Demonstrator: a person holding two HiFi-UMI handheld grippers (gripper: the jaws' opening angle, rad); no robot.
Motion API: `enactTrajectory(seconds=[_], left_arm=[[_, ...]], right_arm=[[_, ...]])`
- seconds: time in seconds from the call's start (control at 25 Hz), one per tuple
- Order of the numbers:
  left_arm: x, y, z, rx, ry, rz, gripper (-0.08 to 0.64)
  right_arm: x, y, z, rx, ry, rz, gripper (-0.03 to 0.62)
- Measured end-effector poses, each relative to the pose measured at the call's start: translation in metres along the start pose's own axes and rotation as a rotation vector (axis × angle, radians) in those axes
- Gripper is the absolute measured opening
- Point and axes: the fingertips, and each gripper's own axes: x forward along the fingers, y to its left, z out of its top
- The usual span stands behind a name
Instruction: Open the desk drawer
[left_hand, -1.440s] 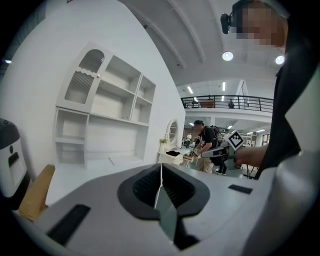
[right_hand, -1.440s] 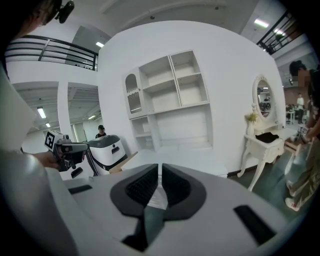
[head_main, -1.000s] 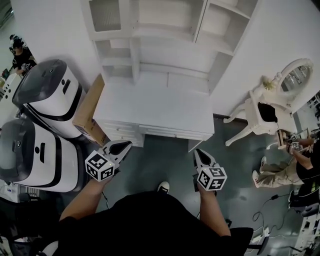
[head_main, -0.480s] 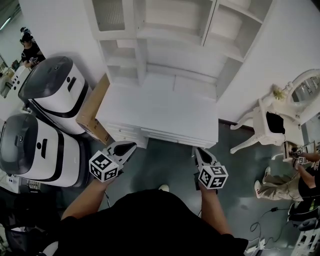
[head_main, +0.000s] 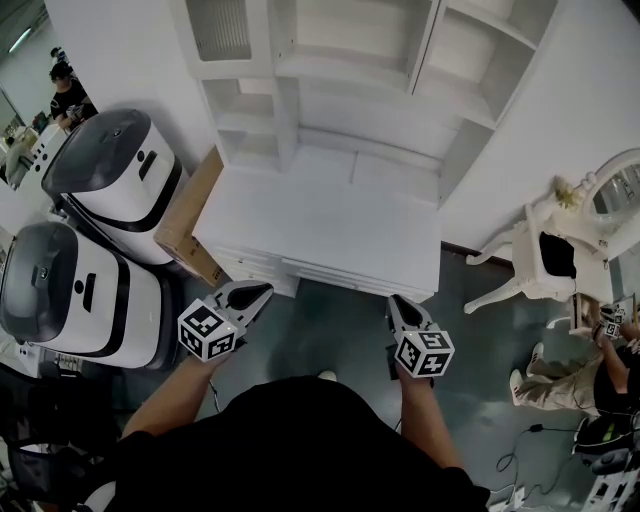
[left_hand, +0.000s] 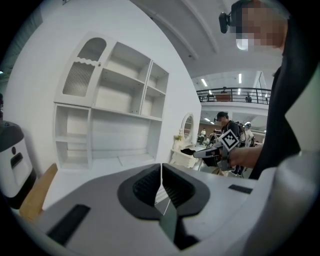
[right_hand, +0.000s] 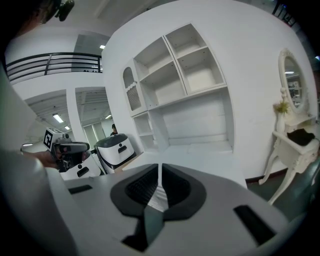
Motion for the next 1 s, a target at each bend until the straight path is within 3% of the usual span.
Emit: enactTrajectory(seconds=[1.0], left_arm=[[0.058, -0.016, 0.008, 0.021, 0.065, 0.038, 0.017]], right_arm=[[0.027, -0.043, -0.021, 0.021, 0.078, 0.11, 0.023]])
